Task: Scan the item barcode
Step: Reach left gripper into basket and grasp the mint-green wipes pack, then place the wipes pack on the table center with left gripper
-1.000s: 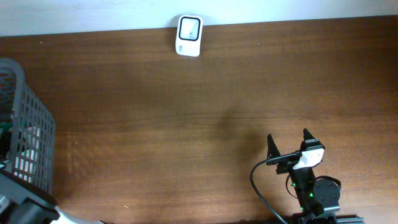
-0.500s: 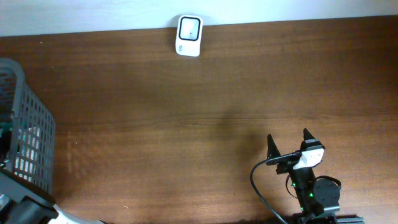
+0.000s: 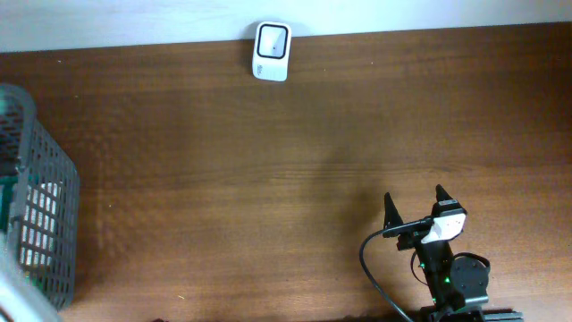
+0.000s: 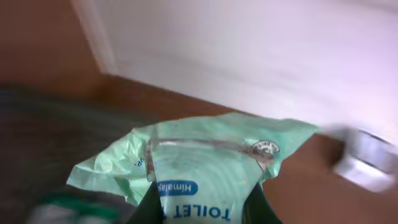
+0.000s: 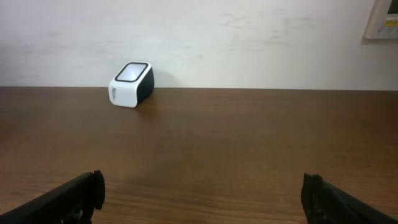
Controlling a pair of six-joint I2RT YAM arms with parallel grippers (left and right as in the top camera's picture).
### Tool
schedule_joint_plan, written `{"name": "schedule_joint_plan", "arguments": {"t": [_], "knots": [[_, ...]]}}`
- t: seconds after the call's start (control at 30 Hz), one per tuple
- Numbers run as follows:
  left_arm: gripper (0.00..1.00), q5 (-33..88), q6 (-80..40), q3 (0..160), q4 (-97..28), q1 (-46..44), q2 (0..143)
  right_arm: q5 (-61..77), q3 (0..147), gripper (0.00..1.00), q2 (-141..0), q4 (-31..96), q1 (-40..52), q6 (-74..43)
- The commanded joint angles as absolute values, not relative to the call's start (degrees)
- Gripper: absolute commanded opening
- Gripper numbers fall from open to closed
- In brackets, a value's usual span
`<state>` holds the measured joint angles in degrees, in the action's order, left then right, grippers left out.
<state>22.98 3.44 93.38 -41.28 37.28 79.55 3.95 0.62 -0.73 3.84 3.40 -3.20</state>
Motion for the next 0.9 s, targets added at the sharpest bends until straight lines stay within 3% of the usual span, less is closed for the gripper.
{"name": "schedule_joint_plan", "arguments": {"t": [0.0, 0.2, 0.33, 0.4, 0.43, 0.47, 0.5, 0.53, 0.87], "knots": [[0.08, 21.3, 2.44, 93.67, -48.58, 24.1, 79.2, 3.88, 0.32, 0.98, -0.36, 4.1, 2.96, -3.4], [0.08, 6.22, 4.78, 87.94, -61.91, 0.3, 85.34, 3.88, 0.32, 0.99, -0.36, 4.1, 2.96, -3.4], [0.08, 6.11, 4.75, 80.55, -60.27, -7.79, 91.13, 3.88, 0.32, 0.98, -0.36, 4.1, 2.96, -3.4], [0.13, 6.15, 4.51, 78.22, -58.0, -10.35, 94.35, 3.88, 0.32, 0.99, -0.36, 4.12, 2.96, -3.4], [0.2, 6.15, 4.54, 77.97, -57.28, -11.46, 96.01, 3.88, 0.32, 0.98, -0.36, 4.1, 2.96, -3.4], [0.35, 6.13, 4.54, 77.97, -56.45, -12.25, 97.25, 3.88, 0.32, 0.98, -0.36, 4.1, 2.96, -3.4], [0.79, 6.15, 4.54, 77.97, -55.68, -12.64, 97.78, 3.88, 0.32, 0.98, -0.36, 4.1, 2.96, -3.4], [0.99, 6.15, 4.51, 78.0, -54.59, -12.69, 97.91, 3.88, 0.32, 0.98, -0.36, 4.1, 2.96, -3.4], [0.99, 7.22, 0.93, 101.19, -61.65, -6.61, 96.16, 3.88, 0.32, 0.98, -0.36, 4.1, 2.96, -3.4]]}}
